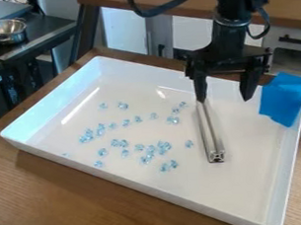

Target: Sweep into pile

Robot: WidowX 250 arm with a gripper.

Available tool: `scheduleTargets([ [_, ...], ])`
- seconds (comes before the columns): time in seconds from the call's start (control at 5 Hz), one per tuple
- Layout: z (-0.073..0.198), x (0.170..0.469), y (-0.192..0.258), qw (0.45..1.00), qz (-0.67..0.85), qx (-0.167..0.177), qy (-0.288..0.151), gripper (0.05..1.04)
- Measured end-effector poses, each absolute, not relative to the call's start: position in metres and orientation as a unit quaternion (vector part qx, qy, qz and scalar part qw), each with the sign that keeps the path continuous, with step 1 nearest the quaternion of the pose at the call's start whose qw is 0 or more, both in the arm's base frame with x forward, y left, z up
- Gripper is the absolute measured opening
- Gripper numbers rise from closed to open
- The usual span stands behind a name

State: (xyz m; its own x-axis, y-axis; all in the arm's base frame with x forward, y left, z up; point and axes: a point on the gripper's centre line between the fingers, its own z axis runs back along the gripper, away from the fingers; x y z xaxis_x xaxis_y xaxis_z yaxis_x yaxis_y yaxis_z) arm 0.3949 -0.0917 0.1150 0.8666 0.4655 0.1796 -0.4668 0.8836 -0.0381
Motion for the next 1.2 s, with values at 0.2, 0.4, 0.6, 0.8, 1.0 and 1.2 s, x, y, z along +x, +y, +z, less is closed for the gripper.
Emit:
scheduleTargets([
  [0.2, 0.100, 0.394, -0.092, 0.968, 0.241, 0.011, -0.074, 1.000],
  [0.4, 0.094, 0.400, -0.094, 0.965, 0.249, -0.010, -0.078, 1.000],
  [0.6, 0.070, 0.404, -0.089, 0.963, 0.261, 0.003, -0.069, 1.000],
  [0.8, 0.068, 0.410, -0.089, 0.963, 0.256, 0.003, -0.079, 1.000],
  [1.0, 0.051, 0.414, -0.086, 0.965, 0.251, 0.009, -0.078, 0.999],
  [1.2, 0.048, 0.414, -0.081, 0.965, 0.248, 0.016, -0.085, 0.958],
])
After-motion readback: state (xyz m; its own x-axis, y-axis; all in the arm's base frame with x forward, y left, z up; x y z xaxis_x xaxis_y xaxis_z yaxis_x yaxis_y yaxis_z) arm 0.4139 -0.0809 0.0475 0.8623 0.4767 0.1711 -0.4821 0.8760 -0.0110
